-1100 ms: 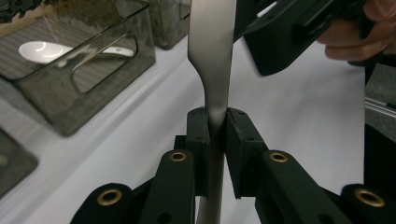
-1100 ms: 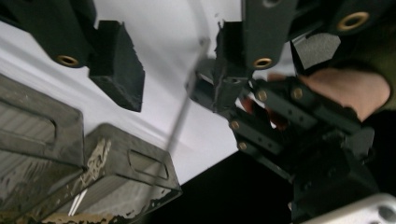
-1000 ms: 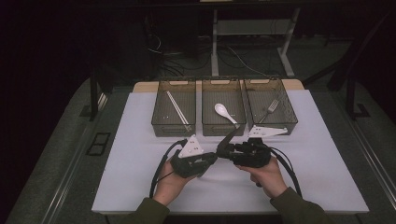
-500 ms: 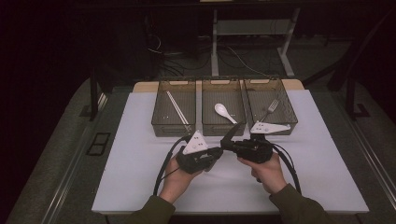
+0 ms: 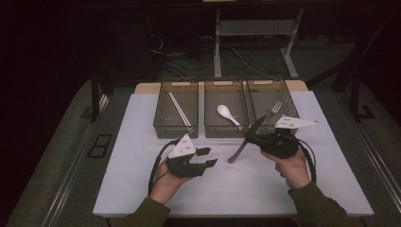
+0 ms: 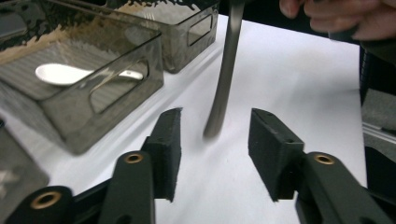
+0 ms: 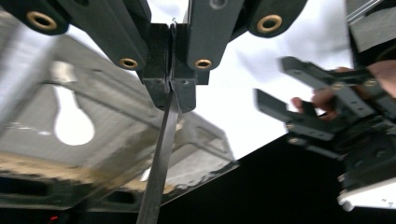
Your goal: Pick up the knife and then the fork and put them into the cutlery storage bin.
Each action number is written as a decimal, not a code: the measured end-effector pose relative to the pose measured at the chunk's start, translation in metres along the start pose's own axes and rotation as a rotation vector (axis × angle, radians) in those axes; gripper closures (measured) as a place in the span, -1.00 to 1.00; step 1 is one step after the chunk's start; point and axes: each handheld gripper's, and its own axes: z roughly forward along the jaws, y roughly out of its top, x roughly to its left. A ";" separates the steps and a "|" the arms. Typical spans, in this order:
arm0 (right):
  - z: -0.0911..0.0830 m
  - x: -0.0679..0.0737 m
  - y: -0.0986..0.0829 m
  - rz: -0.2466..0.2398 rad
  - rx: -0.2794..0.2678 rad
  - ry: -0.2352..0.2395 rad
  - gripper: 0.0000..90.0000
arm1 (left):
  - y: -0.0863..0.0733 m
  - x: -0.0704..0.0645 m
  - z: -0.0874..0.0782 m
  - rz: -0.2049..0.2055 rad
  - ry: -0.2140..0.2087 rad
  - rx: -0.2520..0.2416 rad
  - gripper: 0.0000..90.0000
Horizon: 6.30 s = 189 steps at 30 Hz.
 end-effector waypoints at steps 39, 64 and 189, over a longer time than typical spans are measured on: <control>-0.065 -0.127 0.091 -0.016 0.163 -0.468 0.97 | -0.055 0.016 -0.050 -0.069 0.051 0.033 -1.00; 0.007 -0.170 0.074 0.001 0.315 -0.510 0.96 | -0.052 0.014 -0.047 -0.039 0.042 0.047 -1.00; -0.060 -0.029 -0.109 -0.071 0.091 -0.150 -0.59 | -0.057 0.017 -0.046 -0.025 0.014 0.030 -1.00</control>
